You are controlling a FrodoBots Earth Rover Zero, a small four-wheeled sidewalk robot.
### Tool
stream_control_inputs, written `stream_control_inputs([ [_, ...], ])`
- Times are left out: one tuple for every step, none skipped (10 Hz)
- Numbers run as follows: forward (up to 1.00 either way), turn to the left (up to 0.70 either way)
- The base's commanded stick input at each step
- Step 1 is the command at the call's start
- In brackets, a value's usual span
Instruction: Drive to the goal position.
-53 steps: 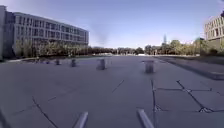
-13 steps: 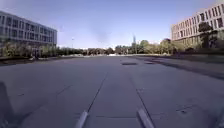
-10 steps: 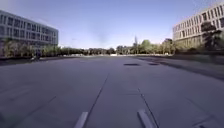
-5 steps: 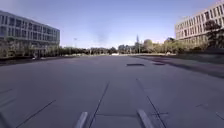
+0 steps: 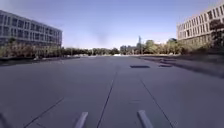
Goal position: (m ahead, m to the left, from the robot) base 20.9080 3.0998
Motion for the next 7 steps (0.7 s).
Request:
stream_control_inputs([
  [1.0, 0.0],
  [1.0, 0.0],
  [1.0, 0.0],
  [1.0, 0.0],
  [1.0, 0.0],
  [1.0, 0.0],
  [1.0, 0.0],
])
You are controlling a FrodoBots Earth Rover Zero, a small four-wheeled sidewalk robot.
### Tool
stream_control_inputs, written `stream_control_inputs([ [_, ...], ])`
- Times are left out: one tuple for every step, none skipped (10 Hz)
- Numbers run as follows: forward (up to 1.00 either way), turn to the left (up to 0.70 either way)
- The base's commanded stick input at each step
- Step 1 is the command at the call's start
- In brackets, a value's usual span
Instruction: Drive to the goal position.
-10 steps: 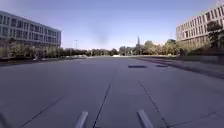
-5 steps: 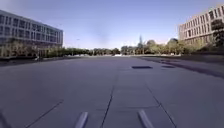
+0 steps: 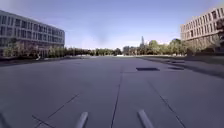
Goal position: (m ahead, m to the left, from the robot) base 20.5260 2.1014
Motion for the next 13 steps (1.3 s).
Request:
stream_control_inputs([
  [1.0, 0.0],
  [1.0, 0.0],
  [1.0, 0.0],
  [1.0, 0.0],
  [1.0, 0.0],
  [1.0, 0.0],
  [1.0, 0.0],
  [1.0, 0.0],
  [1.0, 0.0],
  [1.0, 0.0],
  [1.0, 0.0],
  [1.0, 0.0],
  [1.0, 0.0],
])
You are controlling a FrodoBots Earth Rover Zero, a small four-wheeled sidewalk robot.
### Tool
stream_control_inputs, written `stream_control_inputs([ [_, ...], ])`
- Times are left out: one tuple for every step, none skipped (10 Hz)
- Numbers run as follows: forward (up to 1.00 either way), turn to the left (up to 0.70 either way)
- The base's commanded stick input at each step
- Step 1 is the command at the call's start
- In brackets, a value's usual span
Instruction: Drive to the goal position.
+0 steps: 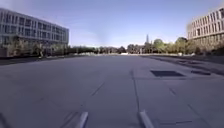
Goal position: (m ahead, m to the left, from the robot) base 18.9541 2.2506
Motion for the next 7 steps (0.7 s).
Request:
stream_control_inputs([
  [1.0, 0.0],
  [1.0, 0.0],
  [1.0, 0.0],
  [1.0, 0.0],
  [1.0, 0.0],
  [1.0, 0.0],
  [1.0, 0.0],
])
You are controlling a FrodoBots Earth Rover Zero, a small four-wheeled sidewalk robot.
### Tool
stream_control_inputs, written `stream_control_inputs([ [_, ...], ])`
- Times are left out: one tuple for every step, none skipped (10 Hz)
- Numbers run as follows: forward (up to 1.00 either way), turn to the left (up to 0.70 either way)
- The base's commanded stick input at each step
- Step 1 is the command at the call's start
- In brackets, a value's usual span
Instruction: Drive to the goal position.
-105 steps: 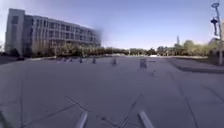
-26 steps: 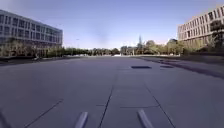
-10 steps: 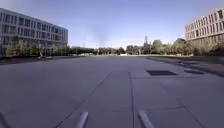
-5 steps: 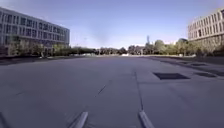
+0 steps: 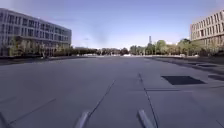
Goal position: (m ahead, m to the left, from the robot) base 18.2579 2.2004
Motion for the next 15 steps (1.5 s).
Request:
stream_control_inputs([
  [1.0, 0.0],
  [1.0, 0.0],
  [1.0, 0.0],
  [1.0, 0.0],
  [1.0, 0.0],
  [1.0, 0.0],
  [1.0, 0.0],
  [1.0, 0.0],
  [1.0, 0.0],
  [1.0, 0.0],
  [1.0, 0.0],
  [1.0, 0.0],
  [1.0, 0.0],
  [1.0, 0.0],
  [1.0, 0.0],
])
